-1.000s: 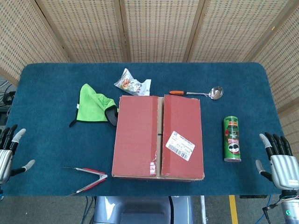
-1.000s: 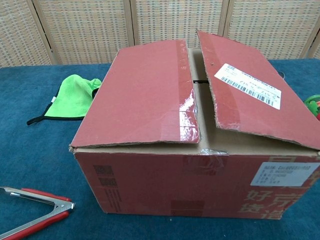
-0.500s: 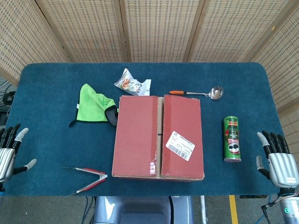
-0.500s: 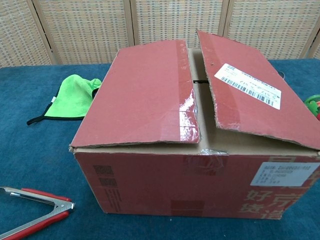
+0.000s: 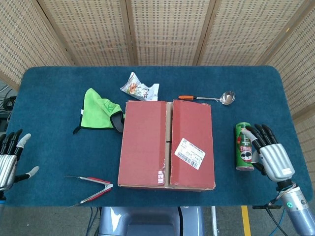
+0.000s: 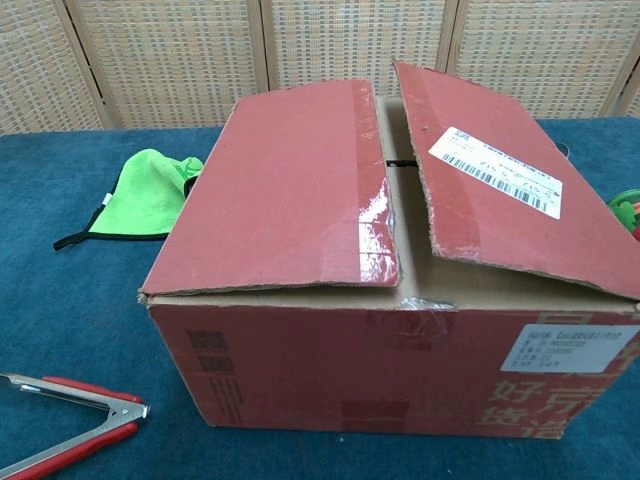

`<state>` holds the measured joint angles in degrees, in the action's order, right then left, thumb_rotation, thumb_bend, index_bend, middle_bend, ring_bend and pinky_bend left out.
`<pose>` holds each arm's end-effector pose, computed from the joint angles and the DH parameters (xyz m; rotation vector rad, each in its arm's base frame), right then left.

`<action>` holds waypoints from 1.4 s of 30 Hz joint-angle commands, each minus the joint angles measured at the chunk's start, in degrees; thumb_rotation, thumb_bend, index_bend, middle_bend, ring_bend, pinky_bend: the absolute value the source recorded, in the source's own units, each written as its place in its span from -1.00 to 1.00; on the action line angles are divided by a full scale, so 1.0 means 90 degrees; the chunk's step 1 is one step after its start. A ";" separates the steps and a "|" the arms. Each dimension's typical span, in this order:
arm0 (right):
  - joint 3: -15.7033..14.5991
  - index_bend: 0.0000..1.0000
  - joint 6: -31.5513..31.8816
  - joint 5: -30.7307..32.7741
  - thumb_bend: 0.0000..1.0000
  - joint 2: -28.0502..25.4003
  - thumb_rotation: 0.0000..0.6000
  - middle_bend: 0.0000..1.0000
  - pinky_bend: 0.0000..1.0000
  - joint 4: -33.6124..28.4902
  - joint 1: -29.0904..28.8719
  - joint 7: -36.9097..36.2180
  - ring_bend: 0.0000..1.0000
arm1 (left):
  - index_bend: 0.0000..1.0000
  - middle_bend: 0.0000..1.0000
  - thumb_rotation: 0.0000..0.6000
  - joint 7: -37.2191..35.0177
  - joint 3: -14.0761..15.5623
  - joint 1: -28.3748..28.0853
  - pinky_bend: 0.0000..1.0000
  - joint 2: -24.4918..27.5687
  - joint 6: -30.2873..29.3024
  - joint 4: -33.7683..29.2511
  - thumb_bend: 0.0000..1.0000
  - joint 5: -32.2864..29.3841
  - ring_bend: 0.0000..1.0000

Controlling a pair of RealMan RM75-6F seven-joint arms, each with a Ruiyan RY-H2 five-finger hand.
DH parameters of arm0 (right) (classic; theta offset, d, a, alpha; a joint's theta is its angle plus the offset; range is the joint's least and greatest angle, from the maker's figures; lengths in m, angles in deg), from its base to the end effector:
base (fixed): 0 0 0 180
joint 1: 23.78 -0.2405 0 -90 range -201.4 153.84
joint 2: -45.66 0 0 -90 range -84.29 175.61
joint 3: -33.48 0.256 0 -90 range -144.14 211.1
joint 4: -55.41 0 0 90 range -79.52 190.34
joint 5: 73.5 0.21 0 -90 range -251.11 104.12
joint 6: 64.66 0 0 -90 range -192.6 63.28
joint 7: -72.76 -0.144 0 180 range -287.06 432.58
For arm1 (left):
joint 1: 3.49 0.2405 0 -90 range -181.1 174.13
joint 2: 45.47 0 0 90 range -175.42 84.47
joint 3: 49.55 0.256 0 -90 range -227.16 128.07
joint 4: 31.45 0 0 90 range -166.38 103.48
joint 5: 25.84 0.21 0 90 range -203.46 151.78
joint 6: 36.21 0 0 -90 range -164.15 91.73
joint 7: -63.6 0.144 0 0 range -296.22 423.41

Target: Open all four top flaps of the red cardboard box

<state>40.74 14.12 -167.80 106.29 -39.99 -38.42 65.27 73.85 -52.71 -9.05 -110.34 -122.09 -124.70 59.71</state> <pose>-0.2479 -0.2400 0.1614 1.6058 -0.8433 1.1657 -0.3042 0.1855 0.1563 -1.4221 -0.7710 -0.8113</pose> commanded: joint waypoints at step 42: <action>0.0426 -0.33 -0.2532 -0.0248 1.00 0.0349 1.00 -0.43 -1.00 -0.0637 -0.3100 -0.0824 -0.92 | -0.79 -0.94 0.74 0.0233 0.0031 -0.0066 -1.00 0.0121 0.0229 -0.0202 -0.75 -0.0238 -1.00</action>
<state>44.64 -8.50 -170.18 109.33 -45.82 -66.19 57.70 75.96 -52.43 -9.64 -109.25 -120.04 -126.52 57.57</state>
